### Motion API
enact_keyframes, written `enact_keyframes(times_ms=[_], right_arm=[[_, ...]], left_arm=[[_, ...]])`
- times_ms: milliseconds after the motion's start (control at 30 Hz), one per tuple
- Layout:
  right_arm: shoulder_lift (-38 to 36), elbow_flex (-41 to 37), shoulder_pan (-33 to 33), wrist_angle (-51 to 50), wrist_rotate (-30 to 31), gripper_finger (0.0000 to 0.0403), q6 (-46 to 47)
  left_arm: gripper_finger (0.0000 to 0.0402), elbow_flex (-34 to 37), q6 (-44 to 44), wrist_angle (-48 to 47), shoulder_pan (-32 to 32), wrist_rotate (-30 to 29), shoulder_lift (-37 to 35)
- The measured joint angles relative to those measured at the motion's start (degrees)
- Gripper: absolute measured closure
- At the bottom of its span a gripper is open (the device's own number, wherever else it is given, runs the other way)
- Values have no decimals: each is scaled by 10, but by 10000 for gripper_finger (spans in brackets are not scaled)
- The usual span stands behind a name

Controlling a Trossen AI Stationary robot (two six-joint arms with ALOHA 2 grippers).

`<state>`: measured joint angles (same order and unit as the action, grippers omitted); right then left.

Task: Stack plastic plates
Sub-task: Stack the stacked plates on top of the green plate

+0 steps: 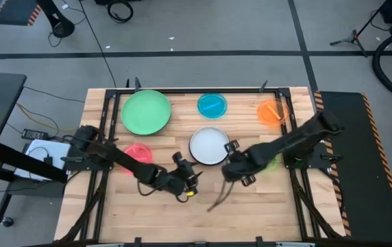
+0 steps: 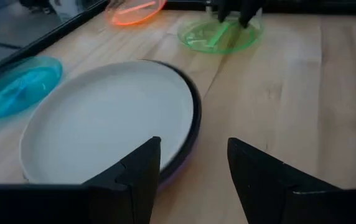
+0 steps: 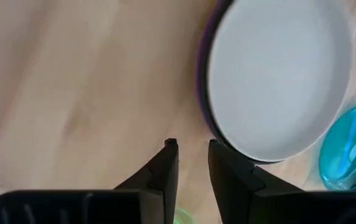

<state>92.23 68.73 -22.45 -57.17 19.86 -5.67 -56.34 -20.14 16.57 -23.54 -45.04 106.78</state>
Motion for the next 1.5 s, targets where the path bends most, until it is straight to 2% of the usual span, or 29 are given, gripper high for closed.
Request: enact_keyframes(times_ms=[67, 167, 300, 467, 667, 900, 1233, 1367, 1500], right_arm=[[-32, -17, -20, 21, 0, 311, 32], [-80, -48, -43, 52, 0, 312, 104], [-129, -97, -71, 80, 2, 312, 179], [-169, -170, -99, 141, 30, 312, 239], [-183, -223, -105, 186, 27, 312, 287], [-184, -227, -113, 233, 14, 312, 275], [-183, -227, -125, 242, 11, 312, 271], [-183, -227, -125, 241, 10, 312, 271], [-183, -227, -125, 242, 10, 312, 271]], left_arm=[[207, -32, 13, -36, 21, 49, 4], [201, -96, 14, -162, 59, 136, 6], [178, -161, 29, -300, 100, 193, 6], [133, -179, 53, -304, 125, 274, 6], [91, -178, 124, -270, 117, 277, 50], [88, -178, 149, -222, 126, 274, 103], [89, -178, 168, -219, 133, 269, 132], [117, -179, 160, -220, 132, 273, 136], [182, -179, 156, -222, 130, 261, 136]])
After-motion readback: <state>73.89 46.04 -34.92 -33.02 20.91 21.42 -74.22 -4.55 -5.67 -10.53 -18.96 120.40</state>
